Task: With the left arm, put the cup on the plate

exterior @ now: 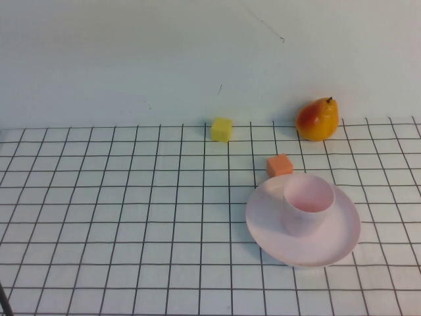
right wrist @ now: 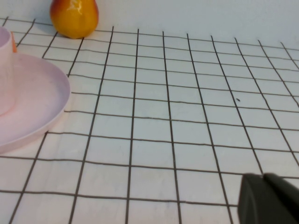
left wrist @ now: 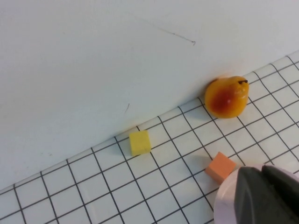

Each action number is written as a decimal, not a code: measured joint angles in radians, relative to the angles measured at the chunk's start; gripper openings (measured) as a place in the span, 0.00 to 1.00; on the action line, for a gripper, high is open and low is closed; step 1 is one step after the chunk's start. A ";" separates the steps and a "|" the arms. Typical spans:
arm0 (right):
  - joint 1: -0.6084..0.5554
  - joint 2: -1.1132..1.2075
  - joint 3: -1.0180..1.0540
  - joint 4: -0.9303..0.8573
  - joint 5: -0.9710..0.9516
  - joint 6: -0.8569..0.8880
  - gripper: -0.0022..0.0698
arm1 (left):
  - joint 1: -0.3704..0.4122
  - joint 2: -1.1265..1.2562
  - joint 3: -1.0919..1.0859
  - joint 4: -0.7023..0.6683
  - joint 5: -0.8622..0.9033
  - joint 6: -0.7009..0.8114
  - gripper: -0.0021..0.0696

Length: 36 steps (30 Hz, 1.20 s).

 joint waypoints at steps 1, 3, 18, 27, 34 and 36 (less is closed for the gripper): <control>0.000 0.000 0.000 0.000 0.000 0.000 0.03 | 0.000 0.008 0.000 -0.004 0.000 0.000 0.03; 0.000 0.000 0.000 0.000 0.000 0.000 0.03 | 0.002 0.031 0.000 -0.009 0.000 0.000 0.03; 0.000 0.000 0.000 0.000 0.000 0.000 0.03 | 0.006 -0.155 0.305 0.009 -0.299 0.055 0.03; 0.000 0.000 0.000 0.000 0.000 0.000 0.03 | 0.023 -0.452 0.800 0.033 -0.621 0.055 0.03; 0.000 0.000 0.000 0.000 0.000 0.000 0.03 | 0.156 -0.709 1.264 -0.043 -0.852 0.036 0.03; 0.000 0.000 0.000 0.000 0.000 0.000 0.03 | 0.207 -0.782 1.390 -0.085 -0.942 0.030 0.03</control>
